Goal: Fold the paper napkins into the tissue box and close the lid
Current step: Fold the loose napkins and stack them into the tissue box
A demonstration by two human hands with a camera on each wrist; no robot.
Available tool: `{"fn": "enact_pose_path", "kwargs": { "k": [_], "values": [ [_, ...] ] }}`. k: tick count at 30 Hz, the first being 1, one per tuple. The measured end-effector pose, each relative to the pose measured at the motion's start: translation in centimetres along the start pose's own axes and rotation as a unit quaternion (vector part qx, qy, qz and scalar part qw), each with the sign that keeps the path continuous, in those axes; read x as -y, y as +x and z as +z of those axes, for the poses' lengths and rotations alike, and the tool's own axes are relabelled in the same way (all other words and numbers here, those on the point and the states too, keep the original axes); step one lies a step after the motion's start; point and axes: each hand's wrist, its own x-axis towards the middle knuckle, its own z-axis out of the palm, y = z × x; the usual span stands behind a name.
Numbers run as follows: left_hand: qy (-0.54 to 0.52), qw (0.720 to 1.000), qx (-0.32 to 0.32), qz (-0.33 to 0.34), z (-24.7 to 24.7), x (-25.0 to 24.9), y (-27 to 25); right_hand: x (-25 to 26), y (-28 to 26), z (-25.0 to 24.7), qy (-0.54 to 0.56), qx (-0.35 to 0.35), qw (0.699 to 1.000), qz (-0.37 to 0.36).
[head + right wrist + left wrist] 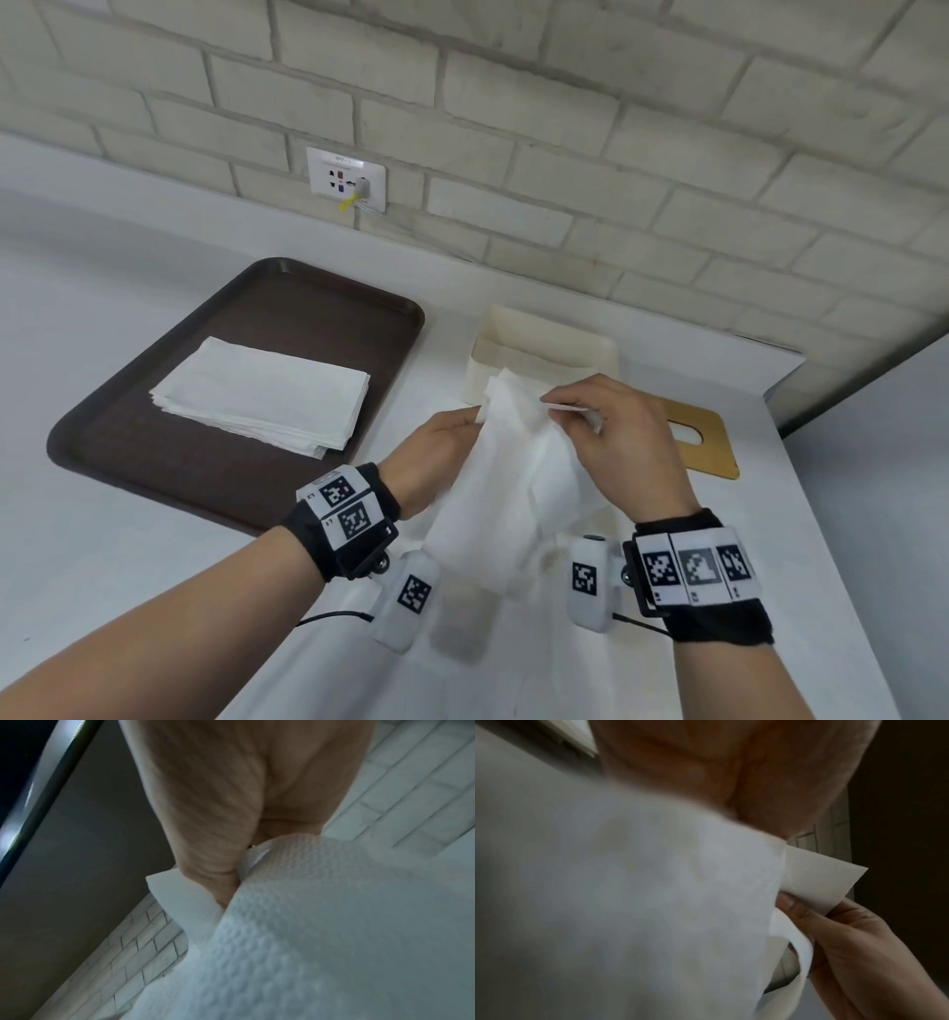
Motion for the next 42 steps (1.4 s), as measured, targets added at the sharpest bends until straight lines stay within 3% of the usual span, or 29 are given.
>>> {"fn": "enact_pose_path", "kwargs": {
  "k": [4, 10, 14, 20, 23, 25, 27, 33, 37, 42],
  "values": [
    [-0.032, 0.999, -0.028, -0.017, -0.1, 0.3, 0.2, -0.2, 0.1, 0.1, -0.027, 0.015, 0.999, -0.024],
    [-0.043, 0.997, -0.049, -0.035, 0.3, 0.4, 0.5, -0.5, 0.2, -0.2, -0.030, 0.054, 0.998, 0.014],
    [-0.042, 0.999, 0.009, -0.017, 0.7, 0.4, 0.2, -0.7, 0.3, 0.5, -0.019, 0.014, 0.998, 0.054],
    [0.056, 0.997, -0.028, 0.039, 0.3, 1.1, 0.3, -0.5, -1.2, -1.1, -0.010, -0.126, 0.990, 0.059],
    [0.078, 0.994, -0.054, 0.052, 0.3, 0.5, 0.2, 0.1, -2.8, -3.2, 0.138, -0.102, 0.977, 0.126],
    [0.067, 0.995, -0.051, 0.057, 0.4, 0.3, 0.3, 0.4, -3.8, -3.7, 0.296, -0.052, 0.940, 0.163],
    [0.061, 0.995, -0.045, 0.064, 0.7, 0.0, 0.3, 0.3, -4.3, -3.0, 0.382, -0.033, 0.903, 0.194],
    [0.076, 0.992, -0.027, 0.094, 2.2, -0.9, 0.1, -0.5, -4.3, 1.6, 0.341, -0.101, 0.900, 0.252],
    [0.064, 0.991, -0.047, 0.110, 2.4, -1.5, 0.0, 0.0, -4.2, 2.7, 0.389, -0.125, 0.877, 0.252],
    [-0.039, 0.994, -0.059, 0.087, 3.0, -1.6, 0.1, 0.5, -3.9, 3.6, 0.344, -0.188, 0.885, 0.252]
  ]
}}
